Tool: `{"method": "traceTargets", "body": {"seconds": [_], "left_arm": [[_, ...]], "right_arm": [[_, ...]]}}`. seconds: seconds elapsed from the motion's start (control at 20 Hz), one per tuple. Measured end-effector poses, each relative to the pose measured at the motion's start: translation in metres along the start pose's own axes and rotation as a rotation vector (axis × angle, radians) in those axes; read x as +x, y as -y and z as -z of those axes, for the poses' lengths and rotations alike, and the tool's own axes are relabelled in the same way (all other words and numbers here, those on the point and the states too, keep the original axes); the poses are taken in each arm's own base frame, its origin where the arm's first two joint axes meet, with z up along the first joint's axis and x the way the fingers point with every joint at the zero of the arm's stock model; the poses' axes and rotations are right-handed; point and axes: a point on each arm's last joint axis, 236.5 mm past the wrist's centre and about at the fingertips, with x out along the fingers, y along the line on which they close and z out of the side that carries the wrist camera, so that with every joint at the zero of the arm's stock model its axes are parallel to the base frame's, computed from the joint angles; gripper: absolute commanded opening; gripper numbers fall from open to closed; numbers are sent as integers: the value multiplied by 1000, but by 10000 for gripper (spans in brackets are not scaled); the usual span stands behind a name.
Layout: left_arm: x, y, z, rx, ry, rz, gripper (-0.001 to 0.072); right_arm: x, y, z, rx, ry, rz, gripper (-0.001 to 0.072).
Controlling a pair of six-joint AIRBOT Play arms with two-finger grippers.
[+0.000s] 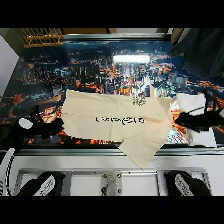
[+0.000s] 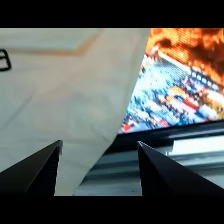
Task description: Fold the clothes and pants, and hang the long-sleeved shirts on hangers.
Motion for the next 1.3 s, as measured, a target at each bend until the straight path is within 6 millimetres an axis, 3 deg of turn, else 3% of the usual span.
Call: {"method": "traceTargets", "body": {"seconds": [0.15,0.3,0.5,0.85,0.9,0.95,1.1,1.3], "left_arm": [[-16,-5,4,65,14,-36,5],[-25,-6,6,89,24,-49,5],[-28,-7,7,97,28,-57,5],[-29,-8,7,98,30,-60,5],[-29,-8,7,98,30,-60,5],[-29,-8,7,98,30,-60,5],[-30,-9,10,97,21,-64,5],[-45,-17,13,72,29,-69,5]], "right_arm": [[43,15,56,92,-151,-22,512],[74,7,91,126,-219,-67,512],[97,-16,110,94,-230,-120,511],[108,-44,117,38,-215,-162,501],[109,-46,117,33,-212,-165,288],[110,-46,117,26,-208,-160,10],[107,-50,121,2,-226,-169,10],[87,-45,122,-115,-272,-128,9]]}}
